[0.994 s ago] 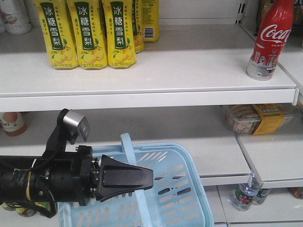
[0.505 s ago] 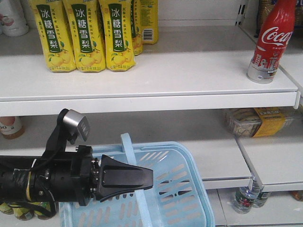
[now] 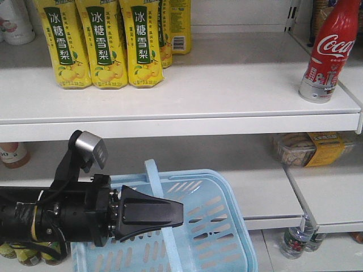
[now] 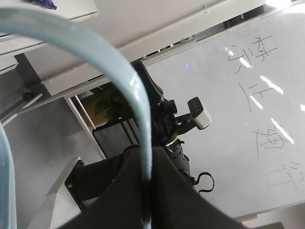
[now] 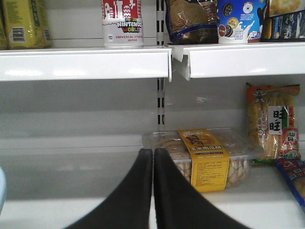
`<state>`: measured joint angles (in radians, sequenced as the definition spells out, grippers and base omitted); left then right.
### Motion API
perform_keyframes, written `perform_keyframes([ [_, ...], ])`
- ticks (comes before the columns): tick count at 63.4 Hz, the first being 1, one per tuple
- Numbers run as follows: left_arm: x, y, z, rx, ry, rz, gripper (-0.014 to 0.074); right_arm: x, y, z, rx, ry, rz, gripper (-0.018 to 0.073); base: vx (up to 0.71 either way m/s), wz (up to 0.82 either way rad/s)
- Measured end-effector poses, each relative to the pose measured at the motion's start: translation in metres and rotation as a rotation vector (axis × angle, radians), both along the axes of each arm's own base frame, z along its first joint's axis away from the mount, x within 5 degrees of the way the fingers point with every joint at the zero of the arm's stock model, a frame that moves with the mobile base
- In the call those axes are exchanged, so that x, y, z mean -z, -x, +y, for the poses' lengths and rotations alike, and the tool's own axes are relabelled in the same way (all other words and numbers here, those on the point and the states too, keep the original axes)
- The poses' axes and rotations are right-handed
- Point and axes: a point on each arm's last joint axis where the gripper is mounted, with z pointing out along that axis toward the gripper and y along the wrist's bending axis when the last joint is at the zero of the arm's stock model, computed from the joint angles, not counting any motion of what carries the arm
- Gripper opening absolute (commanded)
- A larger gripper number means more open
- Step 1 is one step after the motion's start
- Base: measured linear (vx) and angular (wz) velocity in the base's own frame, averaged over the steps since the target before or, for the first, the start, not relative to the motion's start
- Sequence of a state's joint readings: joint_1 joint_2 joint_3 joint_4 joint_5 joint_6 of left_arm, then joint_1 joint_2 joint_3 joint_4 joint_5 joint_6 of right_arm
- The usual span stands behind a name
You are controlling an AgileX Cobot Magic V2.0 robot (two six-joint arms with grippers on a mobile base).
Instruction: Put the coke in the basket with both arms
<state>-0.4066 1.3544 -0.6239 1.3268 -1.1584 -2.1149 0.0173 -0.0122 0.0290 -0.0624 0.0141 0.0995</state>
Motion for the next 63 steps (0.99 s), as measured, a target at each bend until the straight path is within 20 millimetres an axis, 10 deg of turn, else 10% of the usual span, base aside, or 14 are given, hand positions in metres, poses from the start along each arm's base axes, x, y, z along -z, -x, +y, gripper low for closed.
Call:
perform_keyframes([
  [63, 0.0000, 0.0000, 0.0000, 0.000, 0.000, 0.000, -0.0006, 0.0000, 0.0000, 0.0000, 0.000, 0.000, 0.000, -0.0005, 0.00, 0.00],
])
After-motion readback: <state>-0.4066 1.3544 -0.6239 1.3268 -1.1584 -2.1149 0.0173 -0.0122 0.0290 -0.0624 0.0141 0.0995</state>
